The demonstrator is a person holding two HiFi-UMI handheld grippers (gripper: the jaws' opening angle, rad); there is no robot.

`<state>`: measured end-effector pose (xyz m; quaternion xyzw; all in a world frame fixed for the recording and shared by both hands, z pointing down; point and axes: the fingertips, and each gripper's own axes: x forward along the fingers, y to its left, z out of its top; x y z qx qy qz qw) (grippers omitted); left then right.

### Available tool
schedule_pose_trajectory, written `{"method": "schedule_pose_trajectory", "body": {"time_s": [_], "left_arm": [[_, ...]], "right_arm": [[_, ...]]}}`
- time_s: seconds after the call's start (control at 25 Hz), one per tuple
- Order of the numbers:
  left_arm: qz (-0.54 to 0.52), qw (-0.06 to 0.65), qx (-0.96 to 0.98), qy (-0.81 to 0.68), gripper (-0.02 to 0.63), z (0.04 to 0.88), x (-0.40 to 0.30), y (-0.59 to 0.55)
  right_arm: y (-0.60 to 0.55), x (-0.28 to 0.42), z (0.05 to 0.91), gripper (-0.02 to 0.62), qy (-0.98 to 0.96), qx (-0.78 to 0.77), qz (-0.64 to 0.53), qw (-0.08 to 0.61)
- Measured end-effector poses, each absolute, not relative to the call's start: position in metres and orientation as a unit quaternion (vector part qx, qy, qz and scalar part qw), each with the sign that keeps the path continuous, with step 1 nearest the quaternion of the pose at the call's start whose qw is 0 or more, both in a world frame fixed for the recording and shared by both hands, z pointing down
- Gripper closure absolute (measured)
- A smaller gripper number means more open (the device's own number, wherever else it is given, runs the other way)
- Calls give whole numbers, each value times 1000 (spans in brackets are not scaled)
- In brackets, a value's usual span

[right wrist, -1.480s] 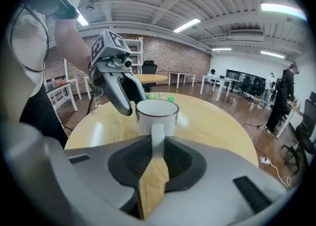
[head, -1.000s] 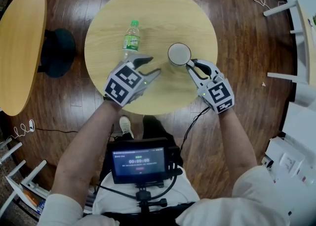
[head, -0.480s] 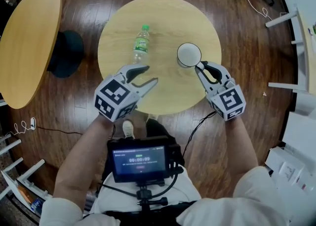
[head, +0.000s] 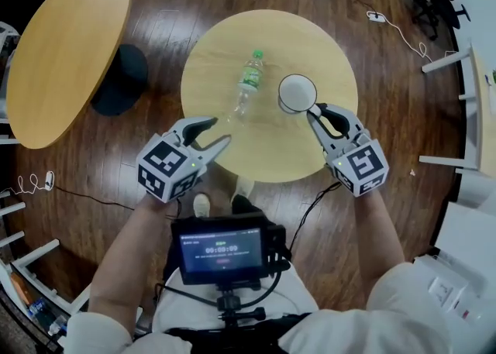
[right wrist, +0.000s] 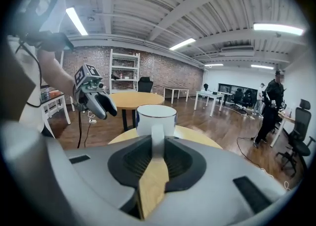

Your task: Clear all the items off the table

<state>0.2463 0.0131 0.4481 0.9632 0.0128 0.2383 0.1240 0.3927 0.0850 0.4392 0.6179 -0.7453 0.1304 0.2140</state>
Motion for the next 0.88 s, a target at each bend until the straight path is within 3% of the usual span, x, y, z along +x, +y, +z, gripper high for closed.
{"method": "schedule_pose_trajectory", "body": {"time_s": [0.32,0.88], "left_arm": [[218,137,964,-60,423,431,179,-23],[179,130,970,-105,423,411,-8,-113]], "right_arm": [[35,329,412,528,-785,572,110,210],[-103,148,385,528,-807,546,79,211]]}}
